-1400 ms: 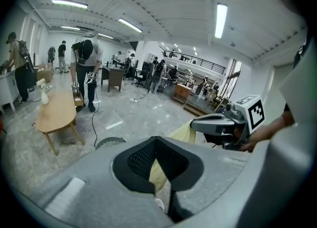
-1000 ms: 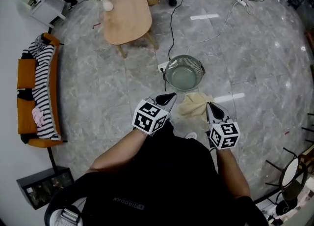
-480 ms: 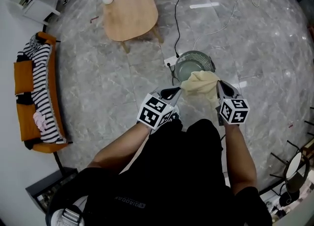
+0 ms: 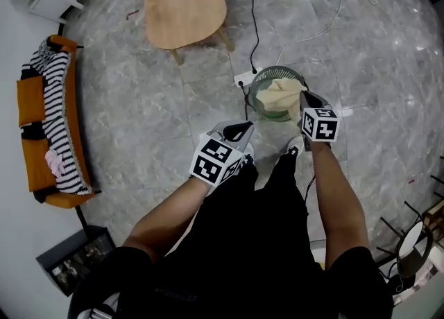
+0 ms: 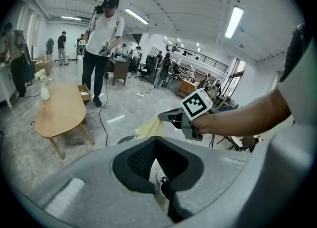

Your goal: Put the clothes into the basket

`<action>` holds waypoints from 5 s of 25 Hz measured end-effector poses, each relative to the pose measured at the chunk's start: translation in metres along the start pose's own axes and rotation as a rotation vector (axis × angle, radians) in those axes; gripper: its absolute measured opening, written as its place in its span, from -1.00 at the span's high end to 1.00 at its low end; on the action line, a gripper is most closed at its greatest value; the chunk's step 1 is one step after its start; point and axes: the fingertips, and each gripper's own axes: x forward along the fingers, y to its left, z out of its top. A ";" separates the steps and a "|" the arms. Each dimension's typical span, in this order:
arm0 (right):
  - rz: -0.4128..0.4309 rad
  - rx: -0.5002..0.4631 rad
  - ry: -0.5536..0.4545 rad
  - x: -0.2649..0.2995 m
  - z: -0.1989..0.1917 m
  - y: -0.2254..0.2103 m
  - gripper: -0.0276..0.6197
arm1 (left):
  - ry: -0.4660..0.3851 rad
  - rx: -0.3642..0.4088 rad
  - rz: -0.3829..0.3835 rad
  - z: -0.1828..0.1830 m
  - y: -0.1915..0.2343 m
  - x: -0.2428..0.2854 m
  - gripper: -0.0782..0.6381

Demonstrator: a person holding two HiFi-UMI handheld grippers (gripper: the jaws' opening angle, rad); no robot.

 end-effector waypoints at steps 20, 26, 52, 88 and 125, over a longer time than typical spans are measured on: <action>0.100 -0.024 0.521 0.062 -0.254 0.029 0.86 | 0.102 -0.075 0.029 -0.024 0.010 0.031 0.78; 0.148 -0.038 0.629 0.043 -0.299 0.057 0.86 | 0.117 -0.053 0.012 -0.028 0.011 0.030 0.78; 0.161 -0.011 0.522 0.003 -0.257 0.062 0.56 | 0.063 -0.001 -0.041 -0.015 -0.002 0.011 0.78; 0.269 0.017 -0.147 -0.260 -0.058 0.111 0.87 | -0.185 -0.066 0.021 -0.001 -0.098 -0.078 0.78; 0.401 -0.020 -0.187 -0.371 -0.144 0.098 0.87 | -0.172 -0.038 0.088 -0.064 -0.248 -0.096 0.78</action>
